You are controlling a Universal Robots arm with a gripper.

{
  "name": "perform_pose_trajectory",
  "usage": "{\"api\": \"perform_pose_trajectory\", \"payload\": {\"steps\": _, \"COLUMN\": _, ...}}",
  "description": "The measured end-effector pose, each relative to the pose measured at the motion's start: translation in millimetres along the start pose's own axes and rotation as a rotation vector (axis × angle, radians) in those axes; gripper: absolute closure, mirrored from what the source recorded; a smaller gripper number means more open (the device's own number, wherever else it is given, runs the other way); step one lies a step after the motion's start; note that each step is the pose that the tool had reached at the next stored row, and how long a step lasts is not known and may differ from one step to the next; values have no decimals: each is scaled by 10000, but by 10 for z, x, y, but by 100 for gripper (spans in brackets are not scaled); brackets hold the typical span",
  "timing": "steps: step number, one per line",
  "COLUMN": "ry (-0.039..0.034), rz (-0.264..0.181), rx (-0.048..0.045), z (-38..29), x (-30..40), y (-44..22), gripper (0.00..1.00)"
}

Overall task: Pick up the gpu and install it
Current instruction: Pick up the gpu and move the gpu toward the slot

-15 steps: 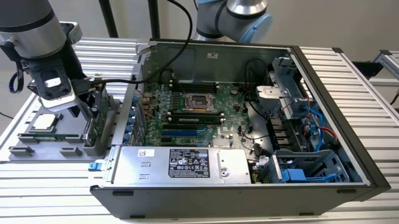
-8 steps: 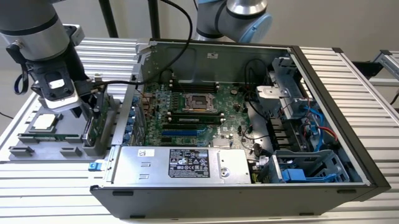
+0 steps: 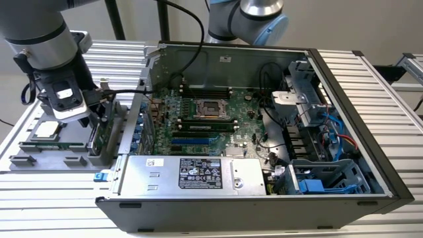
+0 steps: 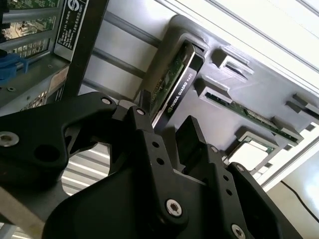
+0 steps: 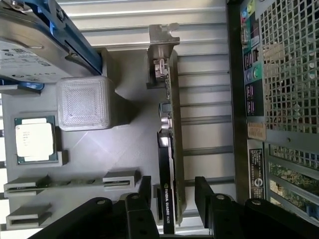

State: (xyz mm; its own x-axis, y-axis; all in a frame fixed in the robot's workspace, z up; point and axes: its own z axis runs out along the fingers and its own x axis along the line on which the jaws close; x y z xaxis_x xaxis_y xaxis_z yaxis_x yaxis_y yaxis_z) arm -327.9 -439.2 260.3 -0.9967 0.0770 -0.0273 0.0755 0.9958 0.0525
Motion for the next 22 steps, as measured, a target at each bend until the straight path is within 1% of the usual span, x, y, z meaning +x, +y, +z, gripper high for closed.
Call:
{"api": "perform_pose_trajectory", "payload": {"steps": 3, "ry": -1, "rz": 0, "rx": 16, "z": 27, "x": 2, "y": 12, "gripper": 0}}
{"api": "perform_pose_trajectory", "payload": {"steps": 8, "ry": -7, "rz": -2, "rx": 84, "z": 78, "x": 6, "y": 50, "gripper": 0}}
{"api": "perform_pose_trajectory", "payload": {"steps": 11, "ry": -10, "rz": -2, "rx": 109, "z": 104, "x": 9, "y": 70, "gripper": 0}}
{"api": "perform_pose_trajectory", "payload": {"steps": 22, "ry": -6, "rz": -2, "rx": 127, "z": 189, "x": 13, "y": 87, "gripper": 0}}
